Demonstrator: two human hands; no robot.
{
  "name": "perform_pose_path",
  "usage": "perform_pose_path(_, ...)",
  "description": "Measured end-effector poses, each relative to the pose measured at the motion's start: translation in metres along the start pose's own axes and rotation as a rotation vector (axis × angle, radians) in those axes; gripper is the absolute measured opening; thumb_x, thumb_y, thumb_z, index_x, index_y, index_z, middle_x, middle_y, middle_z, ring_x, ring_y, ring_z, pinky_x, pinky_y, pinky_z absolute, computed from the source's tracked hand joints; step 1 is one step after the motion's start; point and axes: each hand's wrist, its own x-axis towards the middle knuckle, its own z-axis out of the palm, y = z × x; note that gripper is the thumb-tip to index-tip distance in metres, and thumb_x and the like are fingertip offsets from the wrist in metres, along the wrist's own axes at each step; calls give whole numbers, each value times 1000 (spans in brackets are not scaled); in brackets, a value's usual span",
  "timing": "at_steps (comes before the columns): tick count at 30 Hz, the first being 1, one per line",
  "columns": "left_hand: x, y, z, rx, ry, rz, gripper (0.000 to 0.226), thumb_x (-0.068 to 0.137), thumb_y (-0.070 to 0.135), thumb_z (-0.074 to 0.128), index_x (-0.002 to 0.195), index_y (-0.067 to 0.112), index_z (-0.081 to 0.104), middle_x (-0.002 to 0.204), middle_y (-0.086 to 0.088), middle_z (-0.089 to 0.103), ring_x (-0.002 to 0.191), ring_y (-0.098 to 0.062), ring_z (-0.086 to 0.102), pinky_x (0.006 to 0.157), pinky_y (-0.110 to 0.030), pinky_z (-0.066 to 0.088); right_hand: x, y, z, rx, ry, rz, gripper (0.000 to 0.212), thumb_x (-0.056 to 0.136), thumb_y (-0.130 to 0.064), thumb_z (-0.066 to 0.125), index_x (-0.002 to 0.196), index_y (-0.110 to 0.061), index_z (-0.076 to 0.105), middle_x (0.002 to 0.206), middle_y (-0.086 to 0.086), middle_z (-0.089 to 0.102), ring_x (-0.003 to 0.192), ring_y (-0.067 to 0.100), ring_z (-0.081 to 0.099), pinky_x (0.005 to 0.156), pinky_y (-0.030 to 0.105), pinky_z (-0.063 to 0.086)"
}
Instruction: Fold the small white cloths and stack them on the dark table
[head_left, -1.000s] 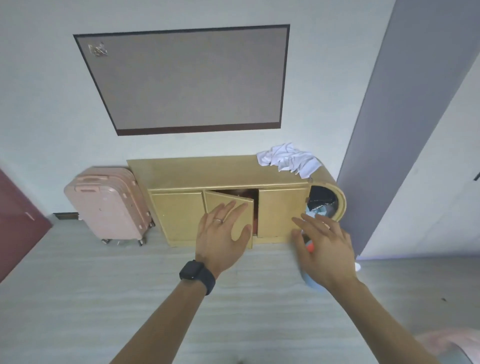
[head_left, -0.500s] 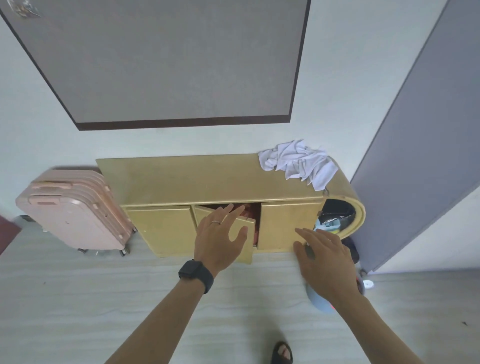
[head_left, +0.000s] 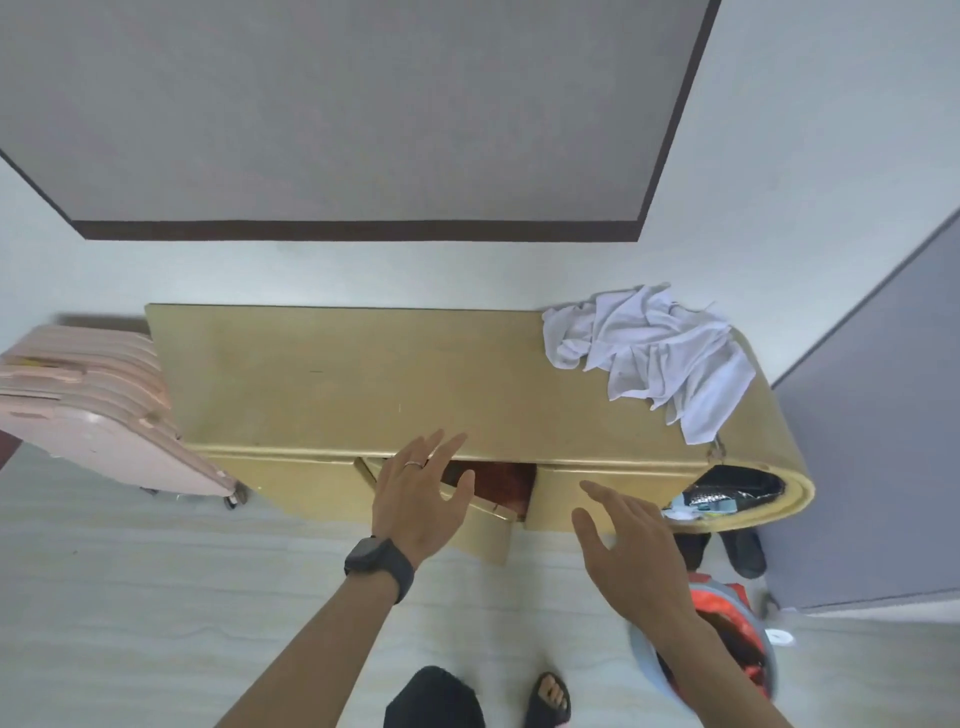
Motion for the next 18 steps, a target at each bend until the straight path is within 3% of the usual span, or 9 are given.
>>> perform_pose_path(11, 197, -61, 84, 164, -375, 63, 56, 98, 50, 38, 151, 45, 20, 164, 7, 10, 151, -19, 4, 122, -46, 5, 173, 15, 85, 95, -39, 333, 39, 94, -43, 55, 132, -36, 53, 125, -20, 60, 123, 14, 48, 93, 30, 39)
perform_pose_path(18, 290, -107, 144, 223, -461, 137, 63, 97, 52, 40, 153, 48, 11, 165, 5, -5, 152, -21, -5, 120, -57, 1, 287, 41, 146, 108, 26, 469, 51, 93, -41, 58, 139, -25, 46, 139, 0, 47, 119, 22, 56, 98, 39, 46)
